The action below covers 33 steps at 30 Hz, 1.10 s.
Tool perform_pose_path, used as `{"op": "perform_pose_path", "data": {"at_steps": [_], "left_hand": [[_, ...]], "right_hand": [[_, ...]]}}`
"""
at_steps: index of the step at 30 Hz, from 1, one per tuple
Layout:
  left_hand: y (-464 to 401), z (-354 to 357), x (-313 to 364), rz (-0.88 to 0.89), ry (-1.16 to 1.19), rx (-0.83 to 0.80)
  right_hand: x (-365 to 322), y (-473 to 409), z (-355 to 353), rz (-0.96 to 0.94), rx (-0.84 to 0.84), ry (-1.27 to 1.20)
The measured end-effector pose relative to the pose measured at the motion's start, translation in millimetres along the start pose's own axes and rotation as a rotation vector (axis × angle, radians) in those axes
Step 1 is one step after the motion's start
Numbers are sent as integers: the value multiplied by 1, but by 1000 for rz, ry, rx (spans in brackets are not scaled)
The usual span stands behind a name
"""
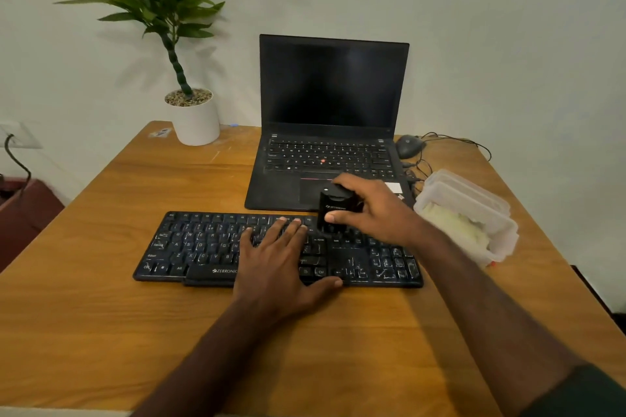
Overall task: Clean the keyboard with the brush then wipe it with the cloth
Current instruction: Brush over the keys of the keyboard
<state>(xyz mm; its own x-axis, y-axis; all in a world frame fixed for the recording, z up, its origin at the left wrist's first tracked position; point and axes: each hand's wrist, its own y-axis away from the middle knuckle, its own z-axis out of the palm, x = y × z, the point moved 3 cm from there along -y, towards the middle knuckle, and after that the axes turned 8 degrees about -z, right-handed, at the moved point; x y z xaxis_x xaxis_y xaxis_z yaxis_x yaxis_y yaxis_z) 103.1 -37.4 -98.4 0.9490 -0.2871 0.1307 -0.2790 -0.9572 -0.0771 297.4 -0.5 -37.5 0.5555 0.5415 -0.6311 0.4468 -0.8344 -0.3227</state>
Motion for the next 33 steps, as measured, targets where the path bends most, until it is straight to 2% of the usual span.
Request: {"op": "perform_pose_path", "data": {"at_steps": [6,10,13,20,25,29,33], "left_hand": [[2,2,-7,15,-13,38],[1,4,-7,14,-12,41],[1,5,-7,11,-20,41],[2,4,-6,14,-36,31],[1,5,-8,19,-11,37],[1,6,-8,21,-25,25],[1,5,-7,22,-13,35]], "right_hand": [[14,7,-23,47,-73,74],[20,17,-38,83,-16,94],[15,18,-23,64,42,16],[-3,-9,7,-41,48,9],[13,4,-12,27,-32,21],[20,13,-29,72,38,45],[5,3,0,6,62,-2]]}}
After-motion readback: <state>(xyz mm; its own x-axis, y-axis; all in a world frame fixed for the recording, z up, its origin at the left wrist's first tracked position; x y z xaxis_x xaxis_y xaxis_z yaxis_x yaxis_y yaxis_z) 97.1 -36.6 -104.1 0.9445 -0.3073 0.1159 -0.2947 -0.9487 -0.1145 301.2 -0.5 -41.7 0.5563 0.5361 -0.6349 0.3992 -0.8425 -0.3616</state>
